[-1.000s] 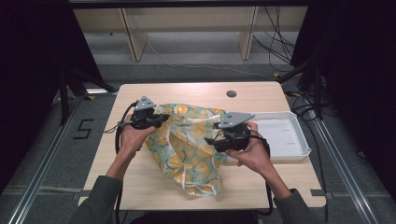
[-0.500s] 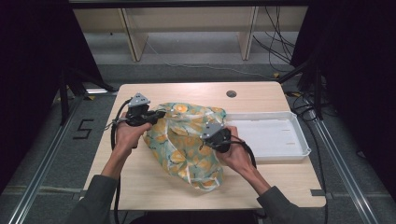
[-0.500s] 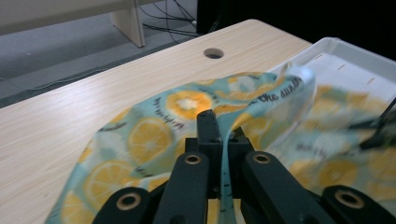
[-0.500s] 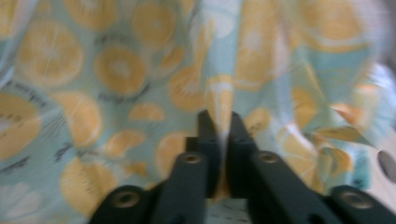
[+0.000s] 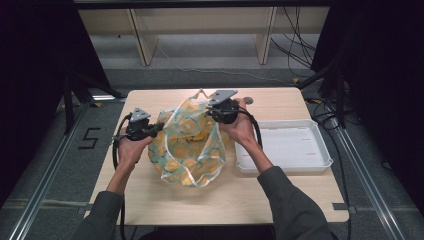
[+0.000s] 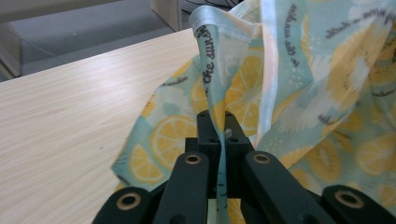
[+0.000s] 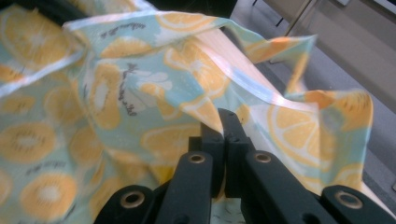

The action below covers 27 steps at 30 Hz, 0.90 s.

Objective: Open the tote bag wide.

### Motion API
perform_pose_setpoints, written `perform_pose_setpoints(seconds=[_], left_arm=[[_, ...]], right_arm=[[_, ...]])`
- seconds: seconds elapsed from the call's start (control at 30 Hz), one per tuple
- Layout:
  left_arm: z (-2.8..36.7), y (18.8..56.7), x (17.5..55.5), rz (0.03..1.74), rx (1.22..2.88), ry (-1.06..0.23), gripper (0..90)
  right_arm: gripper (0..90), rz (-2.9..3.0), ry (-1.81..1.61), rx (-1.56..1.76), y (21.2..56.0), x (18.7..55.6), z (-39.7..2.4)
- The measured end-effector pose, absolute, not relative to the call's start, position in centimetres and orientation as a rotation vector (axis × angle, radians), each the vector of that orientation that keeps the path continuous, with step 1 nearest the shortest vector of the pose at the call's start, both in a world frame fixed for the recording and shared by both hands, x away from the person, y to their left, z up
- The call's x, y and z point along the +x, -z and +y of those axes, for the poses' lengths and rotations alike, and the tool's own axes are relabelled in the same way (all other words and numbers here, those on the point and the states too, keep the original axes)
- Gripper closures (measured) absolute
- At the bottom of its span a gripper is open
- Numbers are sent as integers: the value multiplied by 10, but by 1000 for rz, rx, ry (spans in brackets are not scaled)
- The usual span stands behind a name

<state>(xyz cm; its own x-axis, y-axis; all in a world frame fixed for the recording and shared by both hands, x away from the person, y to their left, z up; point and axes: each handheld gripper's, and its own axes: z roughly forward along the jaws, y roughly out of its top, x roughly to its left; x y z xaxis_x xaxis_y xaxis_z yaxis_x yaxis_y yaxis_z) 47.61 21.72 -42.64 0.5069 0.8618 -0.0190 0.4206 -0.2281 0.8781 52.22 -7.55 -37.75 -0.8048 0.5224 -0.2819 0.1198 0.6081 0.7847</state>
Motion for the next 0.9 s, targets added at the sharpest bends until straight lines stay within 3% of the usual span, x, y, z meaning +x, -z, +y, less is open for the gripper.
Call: perform_pose_setpoints(seconds=[0.13,0.27,0.47,0.67,0.77,0.9], left_arm=[[222,438,482,1086,1848,-624,885],[220,454,482,1154,1907,-545,794],[220,443,462,1098,1996,-536,406],[205,402,430,945,1981,-591,363],[182,410,436,842,2121,-644,342],[155,442,450,943,2243,-669,298]], right_arm=[[900,2337,-1050,528,378,542,-59],[900,2386,-982,611,394,559,-51],[900,2424,-909,665,412,571,-51],[900,2439,-940,706,418,571,-52],[900,2440,-943,697,417,570,-52],[900,2432,-955,721,416,568,-52]])
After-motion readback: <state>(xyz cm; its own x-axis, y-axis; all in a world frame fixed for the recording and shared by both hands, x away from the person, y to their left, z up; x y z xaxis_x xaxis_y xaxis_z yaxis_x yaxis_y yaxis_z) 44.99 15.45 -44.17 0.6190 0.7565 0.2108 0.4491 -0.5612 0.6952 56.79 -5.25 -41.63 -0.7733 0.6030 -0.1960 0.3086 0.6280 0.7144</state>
